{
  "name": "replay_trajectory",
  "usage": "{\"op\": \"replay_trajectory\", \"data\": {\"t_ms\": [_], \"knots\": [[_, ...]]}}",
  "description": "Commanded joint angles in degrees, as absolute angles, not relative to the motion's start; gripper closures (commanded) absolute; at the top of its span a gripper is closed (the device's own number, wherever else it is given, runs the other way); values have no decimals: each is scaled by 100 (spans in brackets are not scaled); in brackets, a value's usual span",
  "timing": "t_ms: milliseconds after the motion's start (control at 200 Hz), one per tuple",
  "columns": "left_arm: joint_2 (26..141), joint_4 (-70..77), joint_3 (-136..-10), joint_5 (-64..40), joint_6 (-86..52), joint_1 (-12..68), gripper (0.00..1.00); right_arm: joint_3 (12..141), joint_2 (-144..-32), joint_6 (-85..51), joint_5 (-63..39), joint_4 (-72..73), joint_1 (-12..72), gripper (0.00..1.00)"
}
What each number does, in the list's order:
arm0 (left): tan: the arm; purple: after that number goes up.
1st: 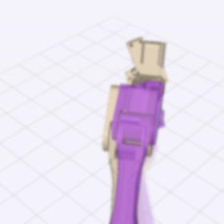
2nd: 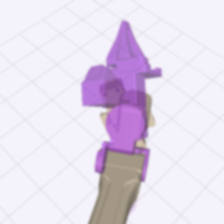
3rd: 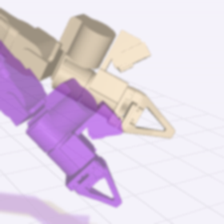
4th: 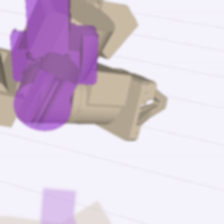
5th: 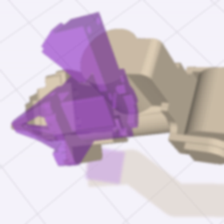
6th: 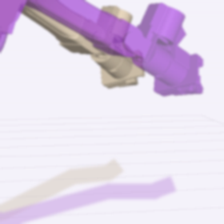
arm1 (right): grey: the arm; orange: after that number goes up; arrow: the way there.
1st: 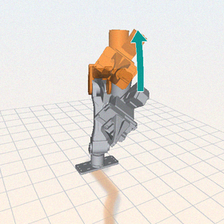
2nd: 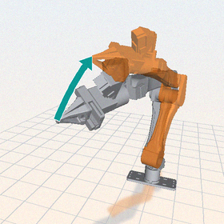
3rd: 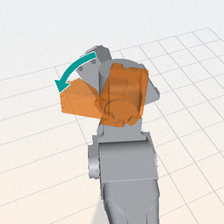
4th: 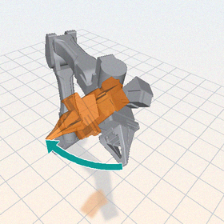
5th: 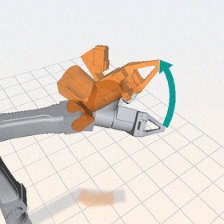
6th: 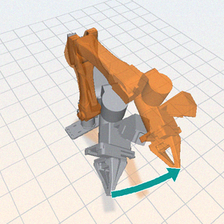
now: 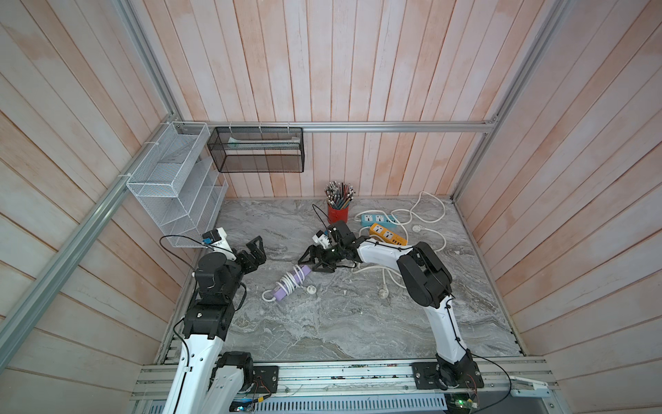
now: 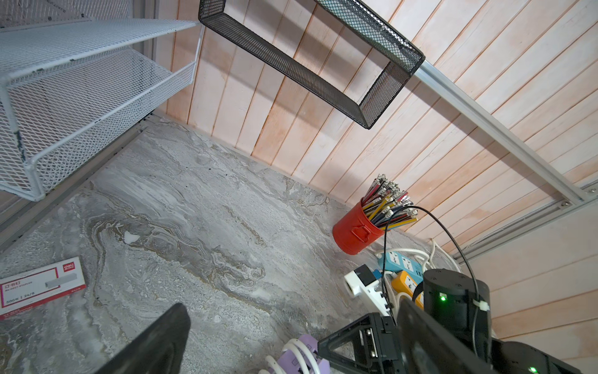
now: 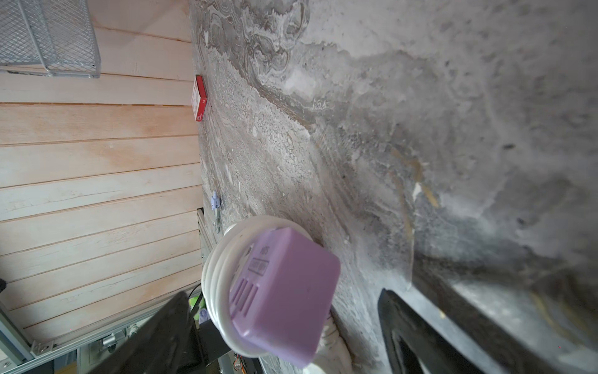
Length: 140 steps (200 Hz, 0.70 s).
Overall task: Unwrap the cord wrapped around the power strip
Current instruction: Pick up the power strip from the center of the board.
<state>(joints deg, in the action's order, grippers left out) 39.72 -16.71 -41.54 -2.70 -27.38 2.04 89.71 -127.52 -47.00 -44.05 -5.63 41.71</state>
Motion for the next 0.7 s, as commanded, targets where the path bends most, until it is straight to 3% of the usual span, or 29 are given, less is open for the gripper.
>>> {"op": "replay_trajectory", "data": {"t_ms": [0,275,695], "knots": [[3883,-1579,-4204,-220,-2609,229,0,9053,-12919,-4808,-4478,-518,4219,9],[3861,-1539,-4149,-246,-2632,229,0,9064,-12982,-5149,-4645,-157,4288,28],[3814,-1512,-4116,-253,-2639,229,0,8650,-13024,-5770,-4893,694,4289,38]]}}
